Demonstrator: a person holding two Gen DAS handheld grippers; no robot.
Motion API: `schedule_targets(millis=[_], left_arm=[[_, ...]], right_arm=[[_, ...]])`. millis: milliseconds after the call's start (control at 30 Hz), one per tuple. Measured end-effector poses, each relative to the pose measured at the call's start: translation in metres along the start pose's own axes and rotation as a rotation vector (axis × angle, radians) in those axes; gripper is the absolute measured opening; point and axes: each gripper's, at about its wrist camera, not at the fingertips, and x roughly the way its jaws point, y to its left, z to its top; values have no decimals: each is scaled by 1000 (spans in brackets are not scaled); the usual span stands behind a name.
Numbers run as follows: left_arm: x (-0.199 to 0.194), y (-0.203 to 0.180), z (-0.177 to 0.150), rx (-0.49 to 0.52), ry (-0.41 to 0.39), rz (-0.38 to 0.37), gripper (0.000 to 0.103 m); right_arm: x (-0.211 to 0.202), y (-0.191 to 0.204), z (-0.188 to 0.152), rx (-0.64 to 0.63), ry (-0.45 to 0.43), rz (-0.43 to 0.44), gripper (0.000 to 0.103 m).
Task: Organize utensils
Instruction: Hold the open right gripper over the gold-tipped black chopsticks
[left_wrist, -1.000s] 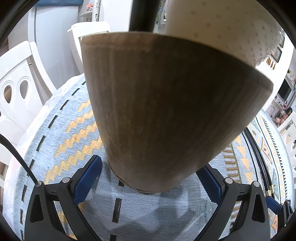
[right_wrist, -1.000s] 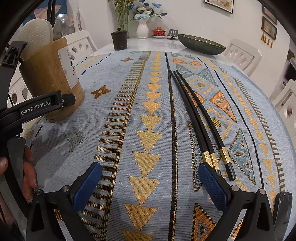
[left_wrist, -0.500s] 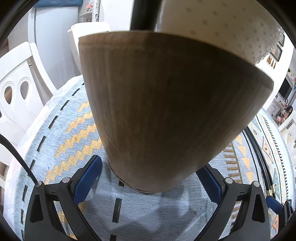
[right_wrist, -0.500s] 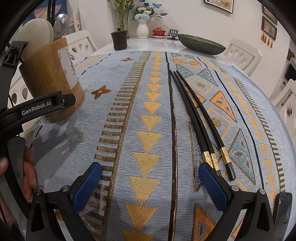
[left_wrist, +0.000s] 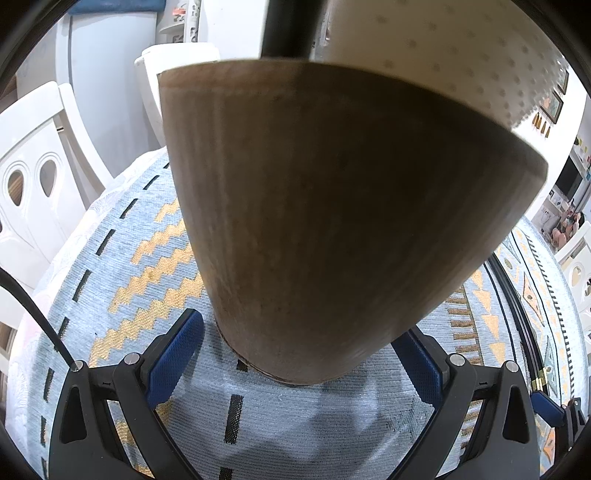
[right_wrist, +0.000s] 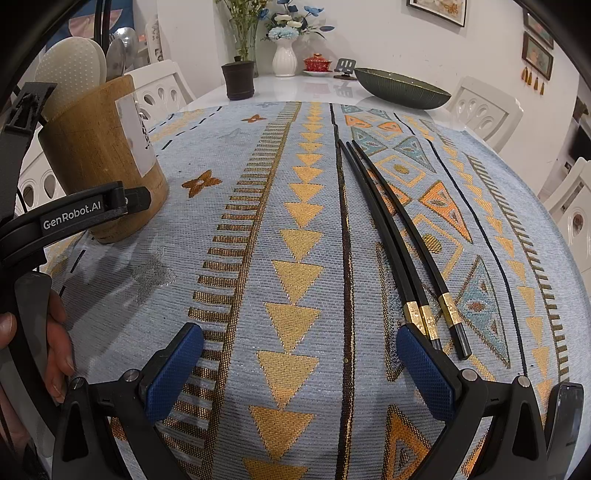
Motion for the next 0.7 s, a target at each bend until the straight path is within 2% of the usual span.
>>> schedule_targets(millis=[700], left_arm=[[14, -8, 3, 18, 26, 36, 101]], right_arm=[[0, 0, 0, 0, 1, 1, 103]])
